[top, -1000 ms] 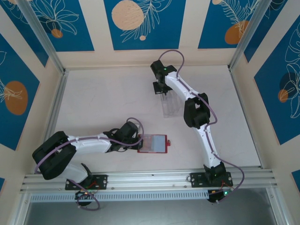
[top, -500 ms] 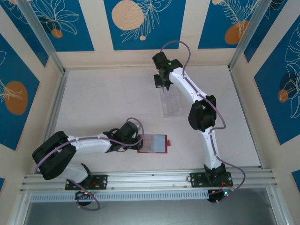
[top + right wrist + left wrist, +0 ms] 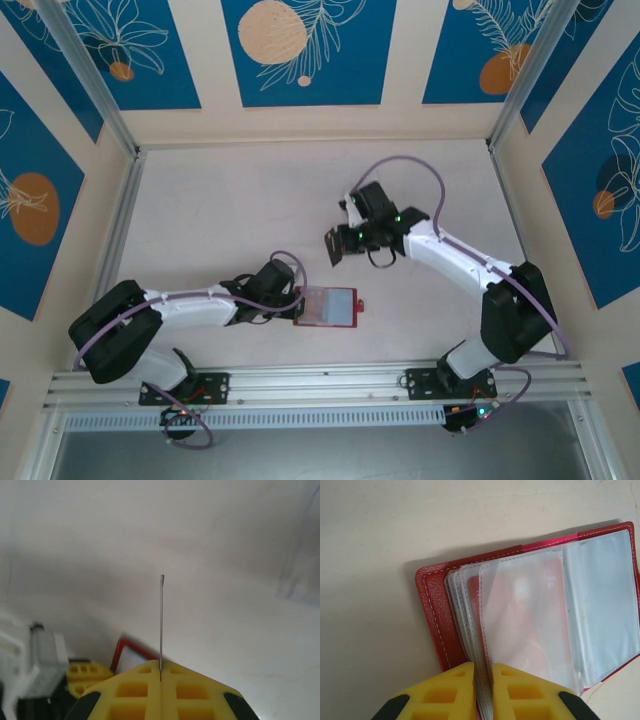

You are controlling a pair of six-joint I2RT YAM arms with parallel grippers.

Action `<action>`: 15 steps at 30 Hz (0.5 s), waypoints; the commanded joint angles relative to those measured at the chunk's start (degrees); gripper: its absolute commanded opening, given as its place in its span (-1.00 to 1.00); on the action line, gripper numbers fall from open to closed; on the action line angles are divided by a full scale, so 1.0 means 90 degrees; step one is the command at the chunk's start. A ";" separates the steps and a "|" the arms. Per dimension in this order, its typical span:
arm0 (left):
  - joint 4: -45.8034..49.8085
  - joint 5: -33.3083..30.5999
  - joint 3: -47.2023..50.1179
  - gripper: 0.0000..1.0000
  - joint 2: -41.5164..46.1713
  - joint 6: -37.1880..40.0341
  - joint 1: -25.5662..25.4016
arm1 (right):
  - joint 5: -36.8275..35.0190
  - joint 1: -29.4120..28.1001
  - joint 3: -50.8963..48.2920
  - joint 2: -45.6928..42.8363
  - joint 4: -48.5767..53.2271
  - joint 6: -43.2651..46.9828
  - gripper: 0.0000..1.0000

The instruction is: Put the credit cards into the card holder

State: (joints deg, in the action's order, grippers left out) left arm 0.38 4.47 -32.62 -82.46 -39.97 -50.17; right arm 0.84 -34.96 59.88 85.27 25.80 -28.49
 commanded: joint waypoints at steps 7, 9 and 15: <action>0.0682 -0.0086 0.0152 -0.78 -0.0271 0.0138 -0.0089 | 0.0034 -0.0410 -0.2816 -0.1118 -0.3246 -0.1839 -1.00; 0.0717 -0.0101 0.0113 -0.78 -0.0291 0.0162 -0.0090 | -0.0041 -0.0412 -0.3072 -0.1225 -0.3457 -0.1965 -1.00; 0.0693 -0.0077 0.0082 -0.82 -0.0378 0.0115 -0.0099 | -0.0093 -0.0440 -0.3592 -0.1229 -0.3961 -0.2397 -1.00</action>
State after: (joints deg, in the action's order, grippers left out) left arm 0.36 4.47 -33.23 -83.11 -39.94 -50.19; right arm 1.23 -38.39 29.71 74.83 -4.29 -46.37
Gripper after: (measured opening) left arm 0.094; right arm 0.063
